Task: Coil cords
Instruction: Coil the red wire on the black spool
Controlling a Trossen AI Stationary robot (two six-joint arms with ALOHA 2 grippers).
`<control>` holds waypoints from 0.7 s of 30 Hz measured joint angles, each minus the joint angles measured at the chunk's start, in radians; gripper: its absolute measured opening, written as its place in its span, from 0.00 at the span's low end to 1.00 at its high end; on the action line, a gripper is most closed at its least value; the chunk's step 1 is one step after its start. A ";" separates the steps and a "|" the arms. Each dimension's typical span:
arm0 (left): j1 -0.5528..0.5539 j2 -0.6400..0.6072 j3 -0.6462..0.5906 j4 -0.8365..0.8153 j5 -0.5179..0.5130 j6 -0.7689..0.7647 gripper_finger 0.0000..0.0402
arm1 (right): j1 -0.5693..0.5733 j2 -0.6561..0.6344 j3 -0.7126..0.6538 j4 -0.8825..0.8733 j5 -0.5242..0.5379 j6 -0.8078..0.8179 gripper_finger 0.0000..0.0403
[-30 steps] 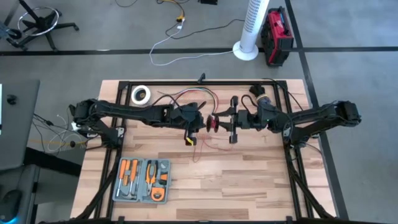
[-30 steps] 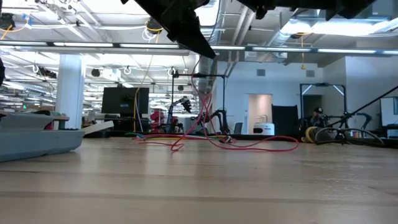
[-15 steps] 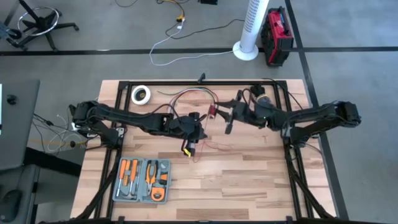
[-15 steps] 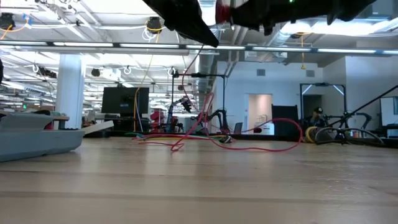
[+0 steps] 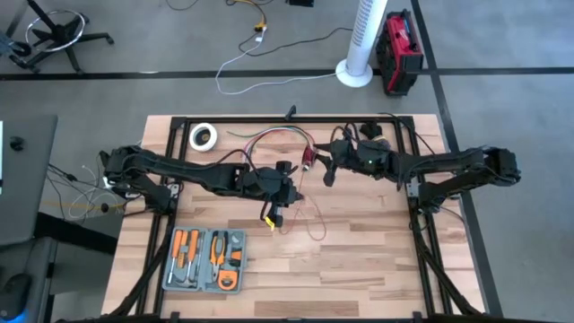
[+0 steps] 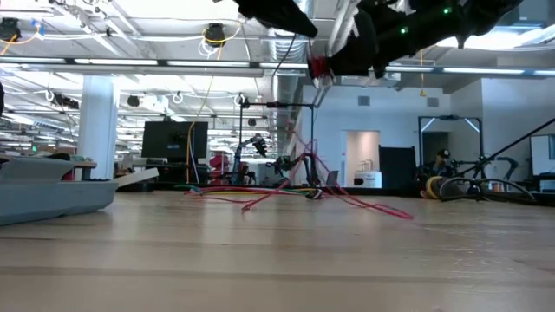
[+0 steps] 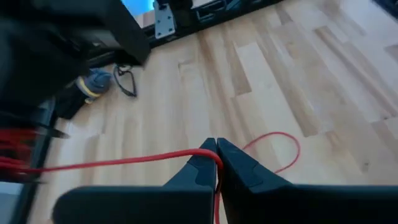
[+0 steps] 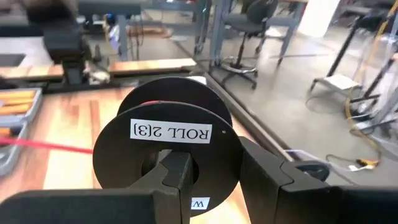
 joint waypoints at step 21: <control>0.013 0.000 0.185 -0.140 -0.180 0.216 0.00 | 0.053 0.000 0.000 -0.069 -0.408 -0.035 0.27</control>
